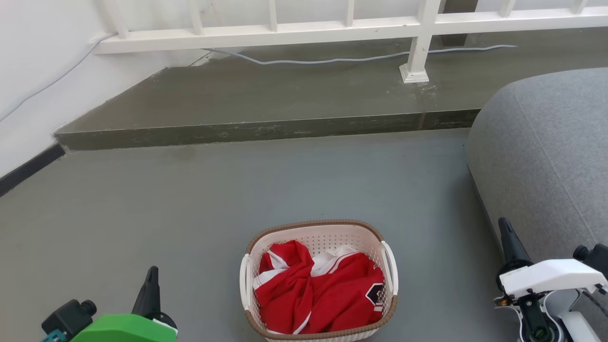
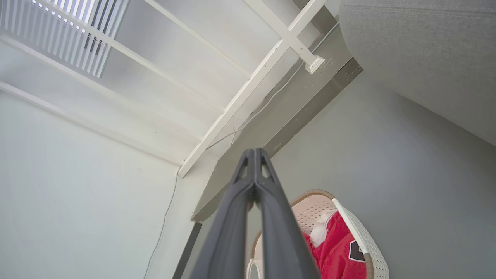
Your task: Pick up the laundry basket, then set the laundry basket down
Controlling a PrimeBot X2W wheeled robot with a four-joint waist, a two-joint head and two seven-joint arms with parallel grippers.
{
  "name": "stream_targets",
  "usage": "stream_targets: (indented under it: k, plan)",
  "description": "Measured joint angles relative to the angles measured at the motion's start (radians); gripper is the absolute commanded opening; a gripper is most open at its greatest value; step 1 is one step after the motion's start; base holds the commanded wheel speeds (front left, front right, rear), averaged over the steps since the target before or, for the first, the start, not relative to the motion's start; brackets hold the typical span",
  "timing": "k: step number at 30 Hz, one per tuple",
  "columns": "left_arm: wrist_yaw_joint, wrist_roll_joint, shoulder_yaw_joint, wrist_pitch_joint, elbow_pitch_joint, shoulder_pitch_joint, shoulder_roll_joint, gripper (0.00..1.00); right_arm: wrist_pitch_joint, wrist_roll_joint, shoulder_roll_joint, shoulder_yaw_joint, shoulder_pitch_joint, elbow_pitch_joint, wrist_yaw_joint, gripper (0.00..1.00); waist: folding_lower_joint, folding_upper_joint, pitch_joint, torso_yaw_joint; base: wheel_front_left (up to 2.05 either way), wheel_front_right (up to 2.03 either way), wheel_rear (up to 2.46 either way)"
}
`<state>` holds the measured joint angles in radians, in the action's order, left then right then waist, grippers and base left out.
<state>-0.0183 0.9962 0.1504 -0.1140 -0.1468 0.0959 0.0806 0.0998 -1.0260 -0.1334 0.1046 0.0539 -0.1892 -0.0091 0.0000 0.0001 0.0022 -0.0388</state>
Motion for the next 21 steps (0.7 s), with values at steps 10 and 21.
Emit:
stream_targets:
  k: [10,21]
  plan:
    - [0.020,0.126,-0.023,0.030,-0.012,-0.020,0.003,0.00,-0.031,-0.114,0.006,-0.030,-0.015,-0.013,0.021,0.00,0.0000,0.0000,0.000,0.007,0.00,0.00,0.00]
    - [0.046,0.283,-0.052,0.060,-0.037,-0.055,0.007,0.00,-0.065,-0.258,0.015,-0.067,-0.036,-0.029,0.045,0.00,0.0000,0.0000,0.001,0.016,0.00,0.00,0.00]
